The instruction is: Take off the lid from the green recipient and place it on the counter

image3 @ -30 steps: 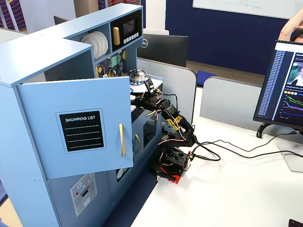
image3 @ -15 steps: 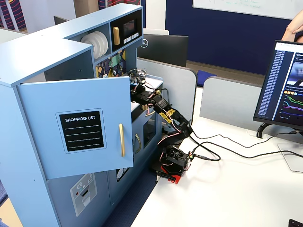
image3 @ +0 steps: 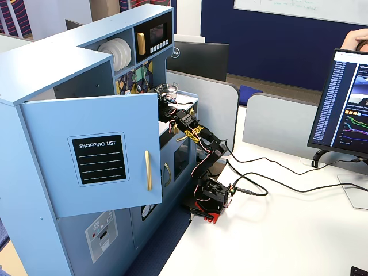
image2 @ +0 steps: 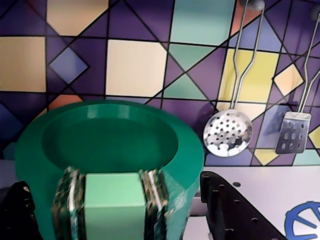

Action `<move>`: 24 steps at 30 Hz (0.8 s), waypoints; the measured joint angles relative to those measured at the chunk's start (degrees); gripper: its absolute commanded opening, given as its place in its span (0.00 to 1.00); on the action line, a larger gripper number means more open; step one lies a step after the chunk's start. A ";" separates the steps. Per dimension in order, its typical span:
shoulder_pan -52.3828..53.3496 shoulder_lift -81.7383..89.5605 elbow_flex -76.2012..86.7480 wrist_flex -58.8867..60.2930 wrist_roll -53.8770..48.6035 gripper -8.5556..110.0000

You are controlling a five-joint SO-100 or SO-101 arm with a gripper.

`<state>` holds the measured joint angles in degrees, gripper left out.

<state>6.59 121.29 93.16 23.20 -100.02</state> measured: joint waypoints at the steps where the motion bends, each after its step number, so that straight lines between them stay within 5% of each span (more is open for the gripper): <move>1: 0.00 -0.09 -0.09 0.00 0.09 0.36; 17: 0.00 -0.44 -0.09 2.37 2.99 0.31; 24: -0.88 -1.23 -1.23 4.75 4.39 0.07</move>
<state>5.71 120.06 91.93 27.95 -95.62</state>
